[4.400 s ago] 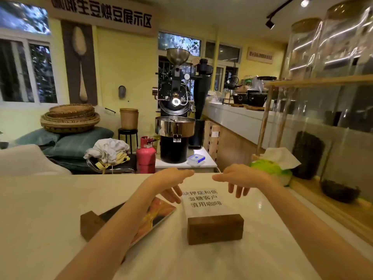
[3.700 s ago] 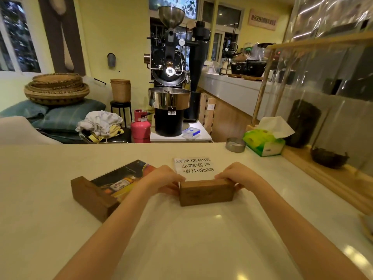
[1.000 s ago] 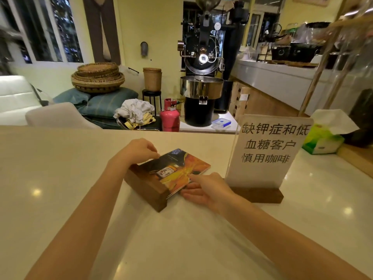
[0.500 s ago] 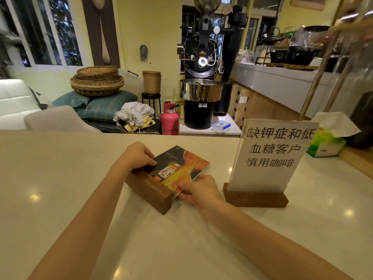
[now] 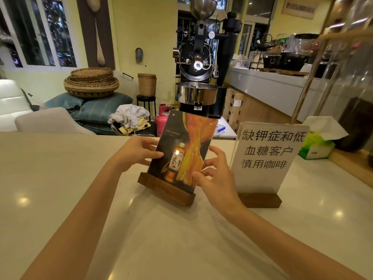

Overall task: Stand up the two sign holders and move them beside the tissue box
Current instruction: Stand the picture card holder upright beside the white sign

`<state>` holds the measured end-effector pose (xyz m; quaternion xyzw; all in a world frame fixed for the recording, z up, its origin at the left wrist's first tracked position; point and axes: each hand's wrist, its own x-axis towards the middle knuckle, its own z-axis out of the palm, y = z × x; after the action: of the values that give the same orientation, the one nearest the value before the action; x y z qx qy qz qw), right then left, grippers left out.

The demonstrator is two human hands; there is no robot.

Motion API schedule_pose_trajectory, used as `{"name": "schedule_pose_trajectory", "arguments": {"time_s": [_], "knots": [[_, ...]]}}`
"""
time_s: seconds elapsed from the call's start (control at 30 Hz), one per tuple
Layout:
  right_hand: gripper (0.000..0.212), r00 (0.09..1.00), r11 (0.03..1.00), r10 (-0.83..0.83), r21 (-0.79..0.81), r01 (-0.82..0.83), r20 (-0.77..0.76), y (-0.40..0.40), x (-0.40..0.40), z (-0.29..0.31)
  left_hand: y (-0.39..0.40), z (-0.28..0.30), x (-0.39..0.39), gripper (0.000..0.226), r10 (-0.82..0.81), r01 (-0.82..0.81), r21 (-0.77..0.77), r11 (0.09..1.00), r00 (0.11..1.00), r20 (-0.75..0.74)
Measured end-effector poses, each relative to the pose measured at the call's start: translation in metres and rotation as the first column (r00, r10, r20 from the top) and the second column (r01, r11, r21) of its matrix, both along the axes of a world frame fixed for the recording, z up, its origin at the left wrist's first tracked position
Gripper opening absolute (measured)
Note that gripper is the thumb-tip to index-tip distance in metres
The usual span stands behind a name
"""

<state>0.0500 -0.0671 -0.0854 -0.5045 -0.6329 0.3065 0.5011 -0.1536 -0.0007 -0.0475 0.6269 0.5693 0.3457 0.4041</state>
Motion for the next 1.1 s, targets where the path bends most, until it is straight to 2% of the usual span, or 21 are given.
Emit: {"name": "schedule_pose_trajectory", "arguments": {"time_s": [0.33, 0.43, 0.57, 0.97, 1.1], "knots": [[0.065, 0.993, 0.973, -0.062, 0.228, 0.037, 0.104, -0.016, 0.018, -0.012, -0.005, -0.001, 0.011, 0.022, -0.102, 0.103, 0.141, 0.985, 0.995, -0.01], [0.064, 0.988, 0.959, -0.081, 0.282, 0.04, 0.134, -0.019, 0.022, -0.014, -0.008, -0.002, 0.015, 0.024, -0.121, 0.124, 0.15, 0.981, 0.992, -0.024], [0.066, 0.984, 0.941, -0.09, 0.337, 0.033, 0.156, -0.021, 0.024, -0.018, -0.009, -0.002, 0.013, 0.037, -0.107, 0.118, 0.158, 0.98, 0.991, -0.079], [0.041, 0.987, 0.961, -0.017, 0.275, -0.028, 0.161, -0.03, 0.033, -0.018, -0.018, 0.001, 0.015, 0.042, -0.051, 0.087, 0.172, 0.981, 0.978, -0.201], [0.028, 0.98, 0.953, -0.067, 0.302, 0.008, 0.186, -0.042, 0.06, -0.009, -0.022, 0.006, 0.018, 0.032, -0.069, 0.093, 0.14, 0.986, 0.983, -0.167]]}}
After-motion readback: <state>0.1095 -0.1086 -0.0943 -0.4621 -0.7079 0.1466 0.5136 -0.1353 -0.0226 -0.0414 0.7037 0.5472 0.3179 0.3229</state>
